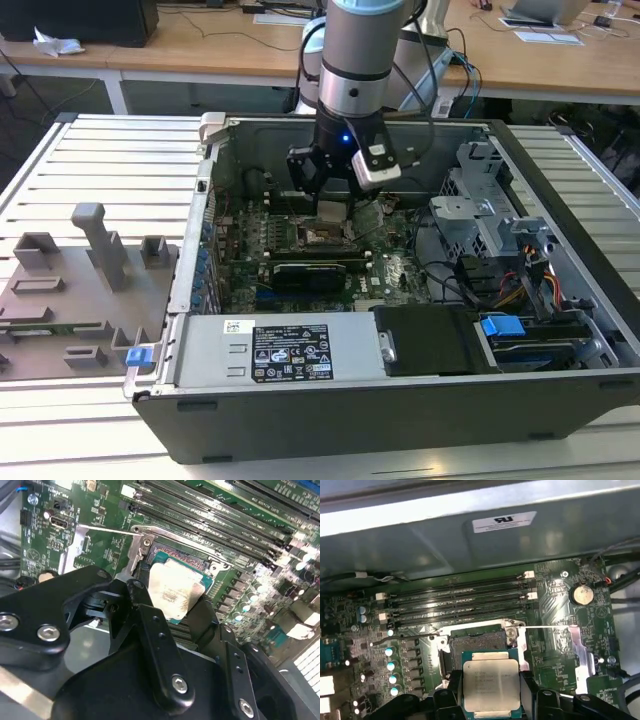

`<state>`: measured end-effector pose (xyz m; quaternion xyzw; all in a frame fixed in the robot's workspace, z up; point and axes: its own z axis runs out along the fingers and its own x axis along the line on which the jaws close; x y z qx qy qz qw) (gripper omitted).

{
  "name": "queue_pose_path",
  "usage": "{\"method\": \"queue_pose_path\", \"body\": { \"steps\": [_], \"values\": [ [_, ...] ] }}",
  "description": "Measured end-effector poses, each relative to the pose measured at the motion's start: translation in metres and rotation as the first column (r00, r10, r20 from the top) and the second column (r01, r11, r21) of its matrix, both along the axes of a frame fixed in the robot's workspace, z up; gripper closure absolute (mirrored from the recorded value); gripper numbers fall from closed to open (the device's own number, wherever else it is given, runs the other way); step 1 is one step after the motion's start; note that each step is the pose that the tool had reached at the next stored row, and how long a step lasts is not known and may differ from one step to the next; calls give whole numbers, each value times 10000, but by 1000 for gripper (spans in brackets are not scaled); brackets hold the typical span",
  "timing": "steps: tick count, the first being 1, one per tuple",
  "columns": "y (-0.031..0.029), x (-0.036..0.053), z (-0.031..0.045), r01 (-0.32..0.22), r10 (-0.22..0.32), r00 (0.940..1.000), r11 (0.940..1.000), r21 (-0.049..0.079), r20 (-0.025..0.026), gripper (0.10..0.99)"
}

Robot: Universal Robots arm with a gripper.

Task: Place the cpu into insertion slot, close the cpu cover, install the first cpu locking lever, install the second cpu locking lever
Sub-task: 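Place the cpu into insertion slot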

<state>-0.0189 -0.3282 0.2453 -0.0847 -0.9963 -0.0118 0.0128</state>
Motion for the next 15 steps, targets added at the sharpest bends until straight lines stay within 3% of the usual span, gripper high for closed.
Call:
{"method": "queue_pose_path", "body": {
  "steps": [4,10,15],
  "values": [
    [0,0,-3,637,-637,9980,9980,1,0,541],
    [0,0,-7,1608,-1608,9870,9870,-12,1,541],
    [0,0,-13,2619,-2619,9651,9651,-18,2,541]
  ]
}}
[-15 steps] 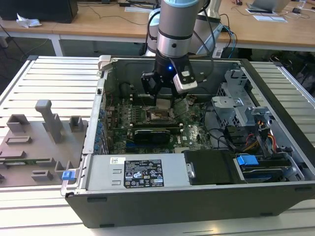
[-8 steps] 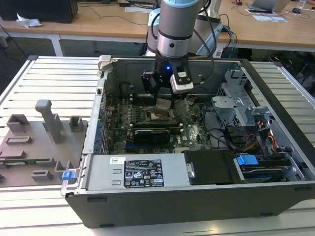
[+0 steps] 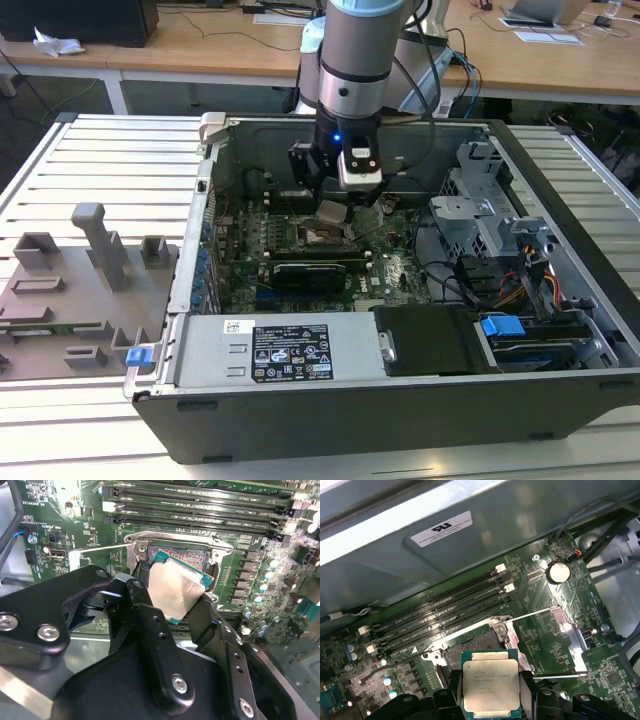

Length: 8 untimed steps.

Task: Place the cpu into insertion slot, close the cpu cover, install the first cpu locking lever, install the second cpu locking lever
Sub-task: 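Place the cpu into insertion slot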

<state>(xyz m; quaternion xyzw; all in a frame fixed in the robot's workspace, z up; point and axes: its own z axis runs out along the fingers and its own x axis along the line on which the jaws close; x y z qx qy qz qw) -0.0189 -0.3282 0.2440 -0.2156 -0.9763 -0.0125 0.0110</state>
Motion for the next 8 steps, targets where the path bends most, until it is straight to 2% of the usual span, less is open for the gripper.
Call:
{"method": "queue_pose_path", "body": {
  "steps": [4,8],
  "values": [
    [0,0,-3,555,-555,9985,9985,-4,0,541],
    [0,0,-8,1214,-1214,9926,9926,-4,0,541]
  ]
}}
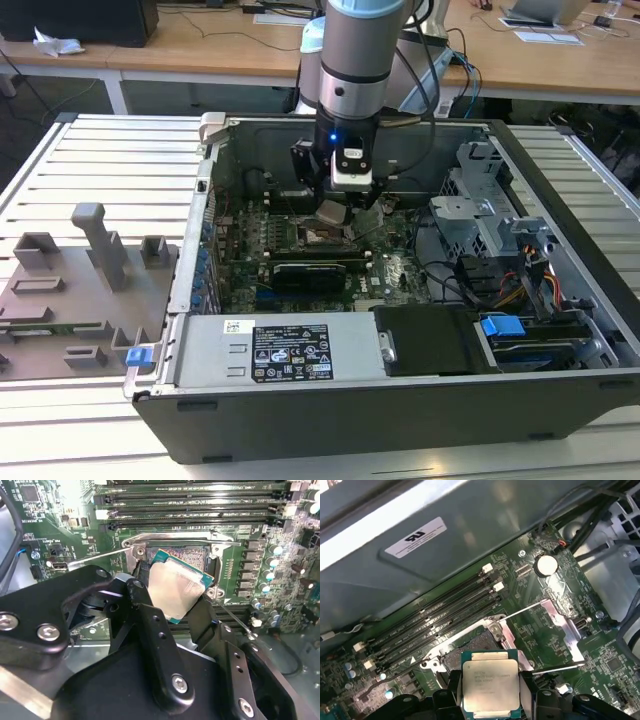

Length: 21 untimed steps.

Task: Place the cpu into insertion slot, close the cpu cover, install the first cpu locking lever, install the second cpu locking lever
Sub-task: 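Place the cpu into insertion slot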

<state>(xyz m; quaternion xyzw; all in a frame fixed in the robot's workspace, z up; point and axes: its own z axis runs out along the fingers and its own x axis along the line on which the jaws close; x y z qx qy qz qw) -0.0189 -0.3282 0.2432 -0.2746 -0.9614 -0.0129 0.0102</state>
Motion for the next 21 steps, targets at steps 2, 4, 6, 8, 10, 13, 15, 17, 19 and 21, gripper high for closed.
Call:
{"method": "queue_pose_path", "body": {
  "steps": [2,4,6,8,10,13,15,17,19,21],
  "values": [
    [0,0,-2,245,-245,9997,9997,-2,0,541],
    [0,0,-4,545,-545,9985,9985,-4,0,541],
    [0,0,-6,737,-737,9973,9973,-4,0,541],
    [0,0,-7,895,-895,9960,9960,-4,0,541],
    [0,0,-8,1054,-1054,9944,9944,-5,0,541],
    [0,0,-10,1341,-1341,9910,9910,-6,0,541],
    [0,0,-11,1470,-1470,9891,9891,-6,0,541],
    [0,0,-12,1612,-1612,9869,9869,-6,0,541],
    [0,0,-13,1795,-1795,9838,9838,-7,0,541],
    [0,0,-14,1938,-1938,9810,9810,-8,1,541]
  ]
}}
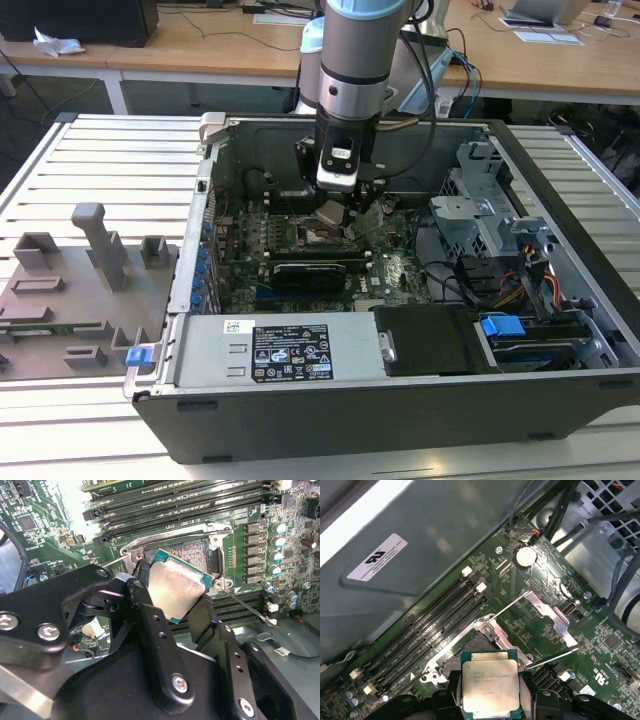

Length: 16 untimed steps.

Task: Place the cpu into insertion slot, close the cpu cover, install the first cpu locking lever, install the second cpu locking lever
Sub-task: 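Place the cpu into insertion slot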

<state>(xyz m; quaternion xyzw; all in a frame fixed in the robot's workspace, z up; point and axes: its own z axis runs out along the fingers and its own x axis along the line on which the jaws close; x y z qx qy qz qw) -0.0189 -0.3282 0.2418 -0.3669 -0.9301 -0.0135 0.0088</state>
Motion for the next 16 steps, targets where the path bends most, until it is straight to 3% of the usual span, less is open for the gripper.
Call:
{"method": "queue_pose_path", "body": {
  "steps": [7,16],
  "values": [
    [0,0,-4,480,-480,9988,9988,0,0,541],
    [0,0,-11,1439,-1439,9896,9896,-2,0,541]
  ]
}}
